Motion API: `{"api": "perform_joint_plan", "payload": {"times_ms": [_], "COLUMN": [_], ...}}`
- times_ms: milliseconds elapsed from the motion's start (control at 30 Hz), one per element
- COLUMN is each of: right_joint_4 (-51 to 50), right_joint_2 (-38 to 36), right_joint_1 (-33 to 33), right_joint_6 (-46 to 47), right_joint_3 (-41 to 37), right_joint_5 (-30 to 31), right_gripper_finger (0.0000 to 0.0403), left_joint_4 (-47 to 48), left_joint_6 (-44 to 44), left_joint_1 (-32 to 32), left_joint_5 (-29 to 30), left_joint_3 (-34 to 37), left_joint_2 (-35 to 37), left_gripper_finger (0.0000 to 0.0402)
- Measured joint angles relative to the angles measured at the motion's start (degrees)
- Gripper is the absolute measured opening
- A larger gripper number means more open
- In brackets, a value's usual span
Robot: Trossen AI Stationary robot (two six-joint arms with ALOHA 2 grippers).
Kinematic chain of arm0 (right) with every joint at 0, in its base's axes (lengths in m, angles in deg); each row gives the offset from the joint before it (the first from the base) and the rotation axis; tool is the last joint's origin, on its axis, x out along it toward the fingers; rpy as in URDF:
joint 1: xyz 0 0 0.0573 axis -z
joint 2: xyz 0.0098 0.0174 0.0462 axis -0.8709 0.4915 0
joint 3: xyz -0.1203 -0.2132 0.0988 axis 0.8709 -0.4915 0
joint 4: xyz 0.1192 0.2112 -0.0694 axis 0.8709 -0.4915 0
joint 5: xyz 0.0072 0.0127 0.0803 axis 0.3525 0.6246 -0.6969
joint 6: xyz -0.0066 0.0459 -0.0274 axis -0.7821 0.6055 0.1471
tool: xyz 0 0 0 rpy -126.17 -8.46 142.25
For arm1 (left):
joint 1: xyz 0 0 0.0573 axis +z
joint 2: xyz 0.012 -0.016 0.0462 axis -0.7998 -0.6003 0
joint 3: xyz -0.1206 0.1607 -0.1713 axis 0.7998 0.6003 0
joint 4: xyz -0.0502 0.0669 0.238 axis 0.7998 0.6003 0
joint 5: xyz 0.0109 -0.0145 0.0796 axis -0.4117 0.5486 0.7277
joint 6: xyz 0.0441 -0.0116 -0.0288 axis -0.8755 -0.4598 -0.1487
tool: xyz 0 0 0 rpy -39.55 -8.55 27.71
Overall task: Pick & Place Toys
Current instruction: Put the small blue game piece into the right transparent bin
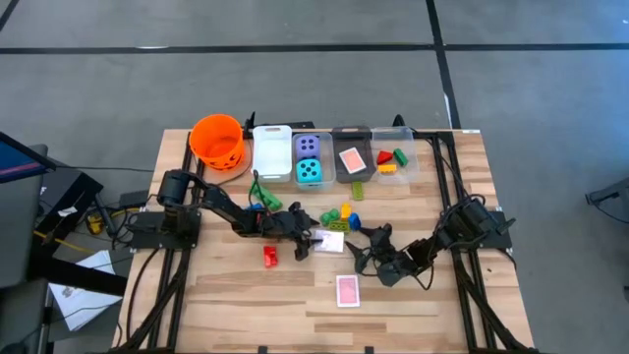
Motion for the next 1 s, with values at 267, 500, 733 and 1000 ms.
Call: {"api": "perform_joint_plan", "payload": {"times_ms": [267, 500, 733, 1000], "right_joint_4": [-19.25, -26.07, -29.18, -31.49], "right_joint_2": [-6.15, -8.70, -8.70, -8.74], "right_joint_1": [0.60, 0.34, 0.08, 0.36], "right_joint_6": [9.45, 15.99, 14.52, 15.39], "right_joint_3": [-0.24, -0.12, 0.76, 0.87], "right_joint_5": [-1.53, -1.35, -1.66, -1.03], "right_gripper_finger": [0.0317, 0.0317, 0.0317, 0.0317], "left_joint_4": [0.08, 0.21, 0.27, 0.32], "left_joint_6": [0.02, 0.04, 0.04, 0.03], "left_joint_1": [-0.06, -0.08, -0.10, -0.21], "left_joint_5": [-0.09, -0.18, -0.24, -0.41], "left_joint_3": [0.01, 0.01, 0.03, 0.03], "left_joint_2": [0.00, 0.02, 0.02, 0.02], "left_gripper_finger": [0.0273, 0.0273, 0.0273, 0.0273]}}
